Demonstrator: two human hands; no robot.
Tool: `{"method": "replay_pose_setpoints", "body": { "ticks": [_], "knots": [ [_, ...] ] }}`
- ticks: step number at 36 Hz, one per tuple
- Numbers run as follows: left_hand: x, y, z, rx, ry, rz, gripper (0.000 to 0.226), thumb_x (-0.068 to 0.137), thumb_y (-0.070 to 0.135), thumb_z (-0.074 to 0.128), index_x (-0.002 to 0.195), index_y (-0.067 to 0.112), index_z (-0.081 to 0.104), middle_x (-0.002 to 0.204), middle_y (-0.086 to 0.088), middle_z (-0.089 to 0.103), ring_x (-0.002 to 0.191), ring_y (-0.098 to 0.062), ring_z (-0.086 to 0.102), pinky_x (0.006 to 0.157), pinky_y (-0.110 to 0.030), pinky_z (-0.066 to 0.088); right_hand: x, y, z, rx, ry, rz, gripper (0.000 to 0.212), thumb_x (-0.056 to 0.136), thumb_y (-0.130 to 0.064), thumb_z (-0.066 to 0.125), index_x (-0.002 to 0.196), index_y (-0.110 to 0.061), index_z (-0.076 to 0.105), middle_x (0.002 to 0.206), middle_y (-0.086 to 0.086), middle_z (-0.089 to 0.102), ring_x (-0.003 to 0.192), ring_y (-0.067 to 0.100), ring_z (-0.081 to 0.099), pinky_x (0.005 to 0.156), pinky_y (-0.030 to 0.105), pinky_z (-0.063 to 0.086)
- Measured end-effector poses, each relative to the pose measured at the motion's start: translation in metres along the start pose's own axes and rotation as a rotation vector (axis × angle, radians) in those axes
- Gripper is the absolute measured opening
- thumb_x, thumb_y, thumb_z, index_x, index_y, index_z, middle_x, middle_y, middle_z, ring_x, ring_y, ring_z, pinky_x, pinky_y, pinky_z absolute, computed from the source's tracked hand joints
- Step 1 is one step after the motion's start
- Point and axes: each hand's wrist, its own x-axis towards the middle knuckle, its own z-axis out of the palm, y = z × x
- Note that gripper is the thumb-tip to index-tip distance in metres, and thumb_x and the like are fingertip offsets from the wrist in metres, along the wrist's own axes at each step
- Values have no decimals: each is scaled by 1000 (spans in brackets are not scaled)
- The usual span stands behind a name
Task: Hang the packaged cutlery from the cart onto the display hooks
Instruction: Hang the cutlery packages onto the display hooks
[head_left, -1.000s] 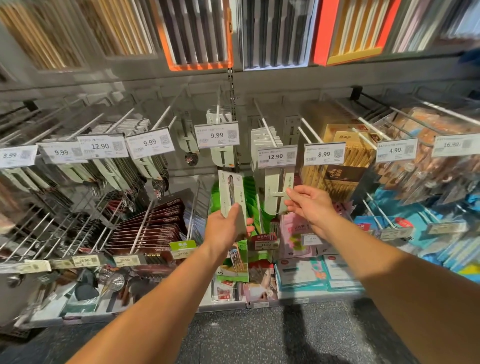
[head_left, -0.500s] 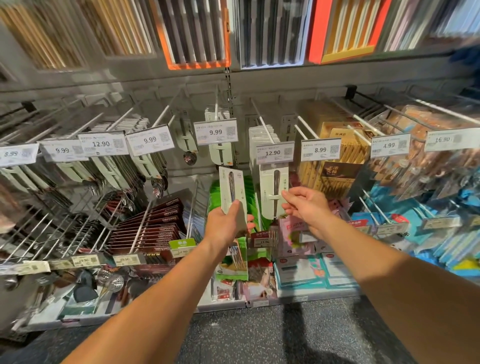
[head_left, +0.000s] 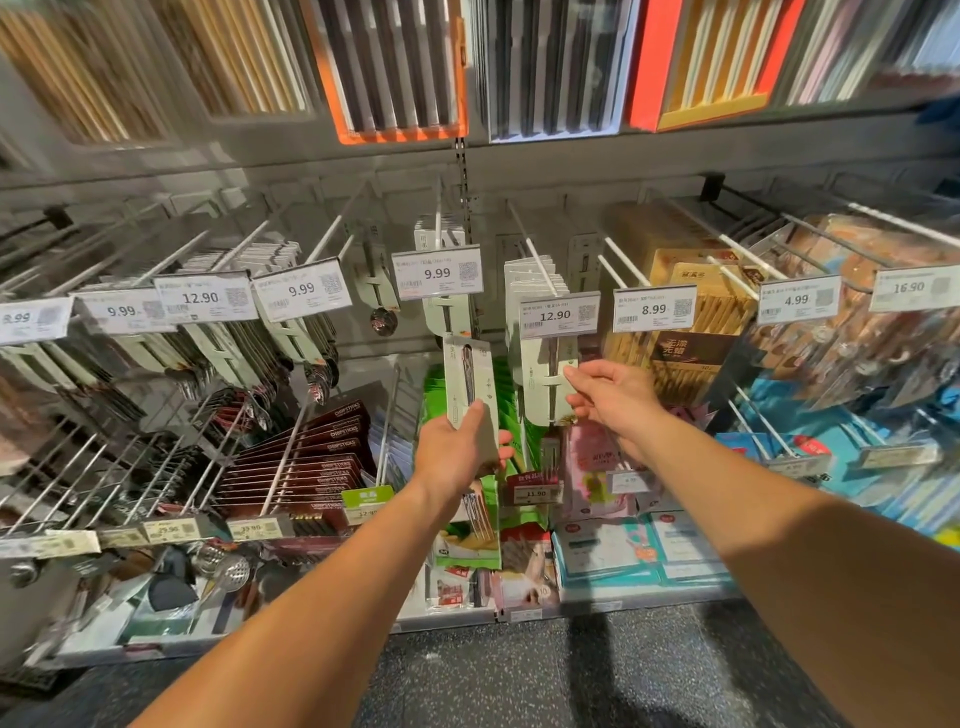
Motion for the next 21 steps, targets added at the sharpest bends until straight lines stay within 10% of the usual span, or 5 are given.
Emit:
{"method": "replay_pose_setpoints", "body": {
  "ticks": [3, 7, 13, 21],
  "knots": [
    [5, -2, 2, 14, 3, -5, 49, 102, 38, 52, 127, -2, 42, 88, -12, 77, 76, -28, 76, 69, -50, 55, 10, 1, 4, -39, 33, 6, 26, 89, -15, 71, 110, -1, 64, 88, 6, 68, 70, 10, 62, 64, 20, 55],
    [8, 1, 9, 59, -10, 37, 44, 104, 37, 47, 127, 0, 45, 95, -9, 76, 71, -18, 74, 45, -26, 42, 24, 1, 11, -15, 104, -2, 27, 91, -10, 68, 116, -1, 61, 85, 5, 68, 65, 8, 62, 51, 12, 52],
    [19, 10, 23, -3, -9, 113, 36, 106, 32, 42, 127, 4, 50, 106, -12, 74, 79, -19, 73, 42, -13, 41, 20, 11, 20, -255, 263, -98, 18, 85, -27, 73, 90, -15, 60, 84, 4, 68, 77, 18, 65, 78, 37, 55],
    [32, 16, 37, 25, 17, 203, 33, 107, 32, 39, 113, 9, 62, 99, -11, 75, 65, -7, 67, 48, -10, 45, 21, -1, 38, -195, 45, -220, 14, 92, -23, 65, 78, -24, 68, 87, 15, 73, 77, 25, 69, 78, 44, 57]
  ]
}}
